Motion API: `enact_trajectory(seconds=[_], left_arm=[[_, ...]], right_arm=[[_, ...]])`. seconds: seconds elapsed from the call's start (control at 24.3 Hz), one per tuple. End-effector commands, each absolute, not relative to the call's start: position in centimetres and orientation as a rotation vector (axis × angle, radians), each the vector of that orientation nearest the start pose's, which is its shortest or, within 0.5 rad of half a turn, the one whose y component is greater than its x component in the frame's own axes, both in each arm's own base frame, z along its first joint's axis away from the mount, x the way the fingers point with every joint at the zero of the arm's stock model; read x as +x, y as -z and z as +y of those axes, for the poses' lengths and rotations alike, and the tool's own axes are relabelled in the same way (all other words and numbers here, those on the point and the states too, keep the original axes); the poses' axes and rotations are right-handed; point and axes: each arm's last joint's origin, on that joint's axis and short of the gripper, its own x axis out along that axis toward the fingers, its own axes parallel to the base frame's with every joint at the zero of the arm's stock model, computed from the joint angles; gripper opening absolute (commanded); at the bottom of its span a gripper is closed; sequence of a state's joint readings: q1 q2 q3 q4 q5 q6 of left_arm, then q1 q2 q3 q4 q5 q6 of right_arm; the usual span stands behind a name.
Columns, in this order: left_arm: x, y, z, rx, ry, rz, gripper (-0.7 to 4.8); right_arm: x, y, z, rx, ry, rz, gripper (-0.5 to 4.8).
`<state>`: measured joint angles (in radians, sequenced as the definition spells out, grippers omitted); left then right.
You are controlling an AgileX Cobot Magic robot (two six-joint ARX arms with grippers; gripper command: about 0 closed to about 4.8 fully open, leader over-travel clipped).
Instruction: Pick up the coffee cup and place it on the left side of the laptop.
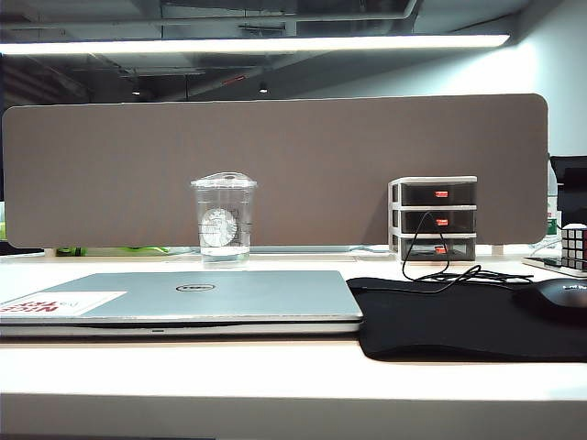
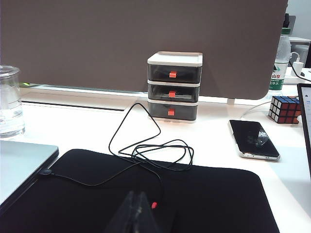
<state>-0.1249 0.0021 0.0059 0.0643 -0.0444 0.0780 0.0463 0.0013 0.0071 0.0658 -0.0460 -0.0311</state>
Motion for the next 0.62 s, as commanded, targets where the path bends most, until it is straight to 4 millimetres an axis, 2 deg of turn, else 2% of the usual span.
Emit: enact_trajectory(seconds=[0.04,0.33,0.41,0.49,0.62], left_arm=[[9.6,-17.3,-1.1,0.071,0.080,-0.082,-0.05],[9.6,-17.3,-1.1,0.072,0.078,-0.084,-0.05],[9.6,-17.3,-1.1,0.071,0.071,-0.084,-0.05],[9.6,-17.4,-1.1,0.071,0.083,-0.091,-0.05],[9.6,-17.6,-1.1,0.063,0.089,-0.111,-0.02]], right_arm=[[9.7,-17.2,0.6,-0.030,-0.091,-0.084,-0.01],[9.7,-17.2,0.6,-0.029,-0.092,-0.084,-0.01],[9.7,-17.2,0.8,0.038,-0.158,-0.080,-0.01],[9.5,-17.2,1.4,0.146,-0.398,-0.051,-0.01],[9.2,-17.1,2.0,0.159,-0.640,-0.021,-0.01]])
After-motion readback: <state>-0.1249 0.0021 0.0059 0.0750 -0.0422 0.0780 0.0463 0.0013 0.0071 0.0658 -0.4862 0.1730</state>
